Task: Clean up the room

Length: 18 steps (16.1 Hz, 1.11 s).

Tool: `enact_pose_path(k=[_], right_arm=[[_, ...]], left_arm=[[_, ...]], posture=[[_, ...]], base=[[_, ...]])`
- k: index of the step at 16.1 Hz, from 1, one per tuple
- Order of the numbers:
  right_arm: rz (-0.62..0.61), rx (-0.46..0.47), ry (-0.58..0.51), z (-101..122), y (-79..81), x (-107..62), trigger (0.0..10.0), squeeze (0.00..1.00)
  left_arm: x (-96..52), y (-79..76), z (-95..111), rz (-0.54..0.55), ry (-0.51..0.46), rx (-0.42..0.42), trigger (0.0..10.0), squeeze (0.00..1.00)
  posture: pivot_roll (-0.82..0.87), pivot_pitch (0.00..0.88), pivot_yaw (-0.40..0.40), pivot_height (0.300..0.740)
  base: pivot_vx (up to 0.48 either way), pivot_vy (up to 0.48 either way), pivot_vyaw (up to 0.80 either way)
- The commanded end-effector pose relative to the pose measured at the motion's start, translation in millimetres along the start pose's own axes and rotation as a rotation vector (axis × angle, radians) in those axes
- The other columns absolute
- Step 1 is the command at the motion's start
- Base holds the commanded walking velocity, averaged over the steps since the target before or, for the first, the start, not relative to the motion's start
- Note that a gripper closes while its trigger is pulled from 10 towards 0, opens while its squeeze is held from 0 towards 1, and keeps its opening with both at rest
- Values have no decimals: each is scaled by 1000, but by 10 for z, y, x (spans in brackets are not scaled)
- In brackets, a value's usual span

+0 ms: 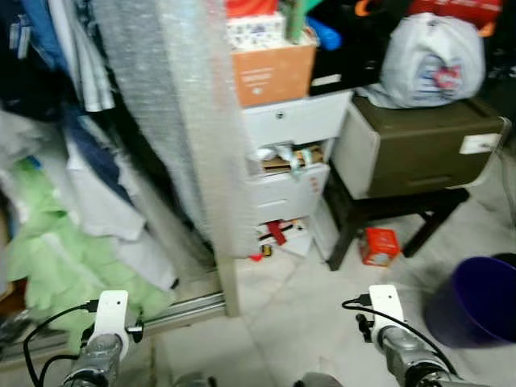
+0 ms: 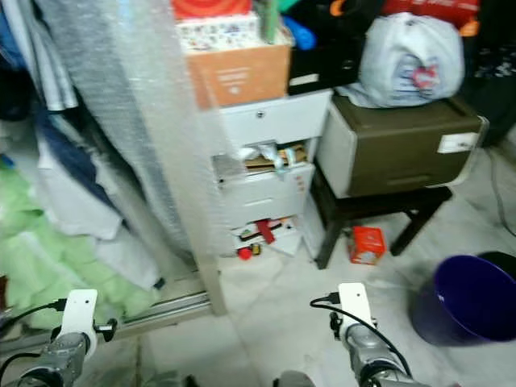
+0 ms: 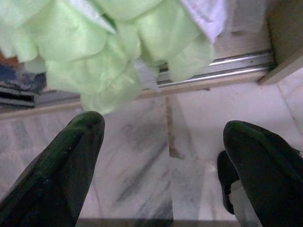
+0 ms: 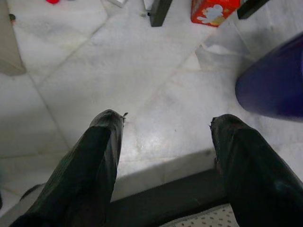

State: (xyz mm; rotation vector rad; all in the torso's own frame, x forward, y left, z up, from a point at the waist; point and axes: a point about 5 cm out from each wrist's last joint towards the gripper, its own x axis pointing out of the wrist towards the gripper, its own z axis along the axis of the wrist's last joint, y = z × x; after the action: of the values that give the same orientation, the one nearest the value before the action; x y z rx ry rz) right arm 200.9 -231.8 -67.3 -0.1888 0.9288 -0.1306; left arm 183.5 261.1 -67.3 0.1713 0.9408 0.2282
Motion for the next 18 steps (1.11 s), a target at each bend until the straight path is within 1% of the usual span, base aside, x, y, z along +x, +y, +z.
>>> enact_pose_path(k=[1,10,16,18], right_arm=[[19,-4,-15,42,61,5,10000,0],[19,-14,-17,34,67,3,10000,0],[23,-41,-23,32,75,2,10000,0],[23,-65,-25,30,72,1,10000,0]], left_arm=[[-6,61,-27,14,9,-3,10000,0],[-2,69,-6,14,7,2,10000,0],[-7,92,-32,20,14,4,10000,0],[-9,98,-41,21,15,3,10000,0]], posture=[[-74,0,23,740],[-73,0,24,740],[-71,0,24,740],[-71,0,24,740]], base=[[0,450,0],[0,452,0],[0,422,0],[0,403,769]])
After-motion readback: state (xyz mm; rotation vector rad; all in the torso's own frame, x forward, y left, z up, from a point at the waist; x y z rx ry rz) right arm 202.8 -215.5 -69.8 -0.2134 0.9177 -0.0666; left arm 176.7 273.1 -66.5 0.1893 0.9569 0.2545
